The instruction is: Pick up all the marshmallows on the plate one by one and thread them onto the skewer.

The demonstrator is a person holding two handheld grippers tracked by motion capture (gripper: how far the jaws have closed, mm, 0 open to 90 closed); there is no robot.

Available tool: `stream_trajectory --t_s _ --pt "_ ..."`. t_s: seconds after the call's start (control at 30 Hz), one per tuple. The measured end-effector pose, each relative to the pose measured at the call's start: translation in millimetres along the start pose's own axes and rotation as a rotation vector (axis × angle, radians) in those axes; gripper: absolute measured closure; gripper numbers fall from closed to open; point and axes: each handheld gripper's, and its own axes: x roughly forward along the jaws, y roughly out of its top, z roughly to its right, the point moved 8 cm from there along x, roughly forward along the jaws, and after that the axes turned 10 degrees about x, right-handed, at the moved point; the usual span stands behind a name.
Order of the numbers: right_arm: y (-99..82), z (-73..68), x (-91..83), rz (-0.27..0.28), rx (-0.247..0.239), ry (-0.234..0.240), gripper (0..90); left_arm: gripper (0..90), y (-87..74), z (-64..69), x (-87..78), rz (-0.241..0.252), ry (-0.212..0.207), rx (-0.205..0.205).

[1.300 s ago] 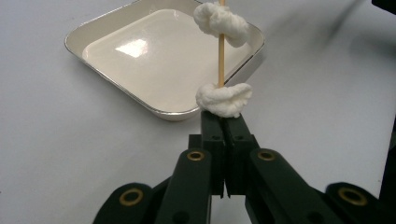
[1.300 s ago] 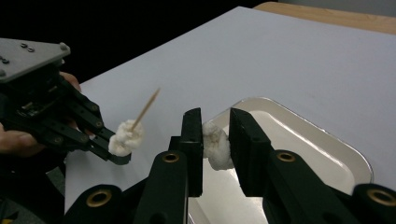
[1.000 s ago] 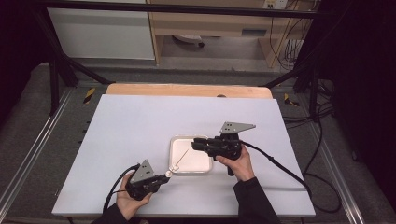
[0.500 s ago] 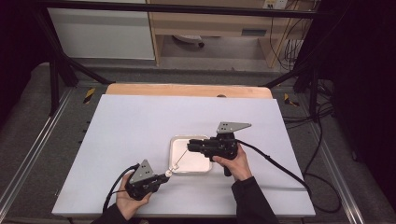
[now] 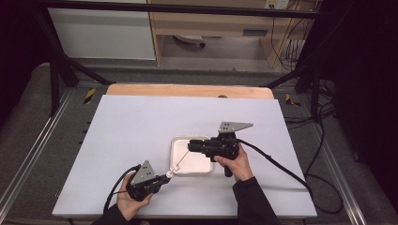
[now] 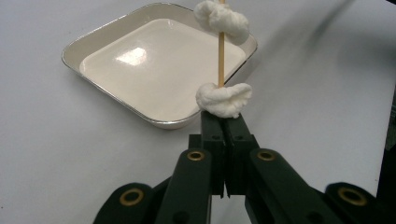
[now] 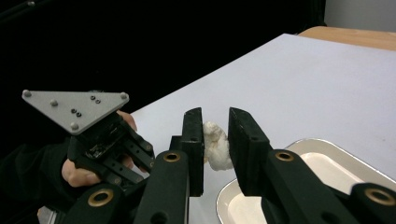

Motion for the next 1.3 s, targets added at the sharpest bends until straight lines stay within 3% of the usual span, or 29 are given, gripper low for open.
stream_trajectory --t_s 0.1,0.27,0.6,0.77,0.97,1.3 --pt "2.7 -1.3 -1.8 0.013 -0.001 0.005 76.9 88.7 0.6 0.3 -0.1 0.003 0.000 0.001" --pt "-1.1 -2.2 -0.8 -0.011 -0.005 0.015 76.9 88.7 0.7 -0.2 -0.2 0.004 0.001 0.003" --pt "-6.1 -3.2 5.4 -0.013 0.029 0.048 77.2 88.8 0.1 0.5 -0.7 0.020 0.013 0.009" --pt "-6.4 -4.3 7.6 0.004 0.048 0.057 77.3 88.7 2.4 -1.8 -3.5 0.060 0.024 -0.010" --pt "-11.2 -4.5 14.9 0.019 0.075 0.073 78.4 88.7 2.8 -1.5 -2.9 0.068 0.032 -0.028" --pt "-15.6 -5.2 20.1 0.034 0.069 0.072 80.3 88.7 3.3 -0.5 0.6 0.074 0.029 -0.063"
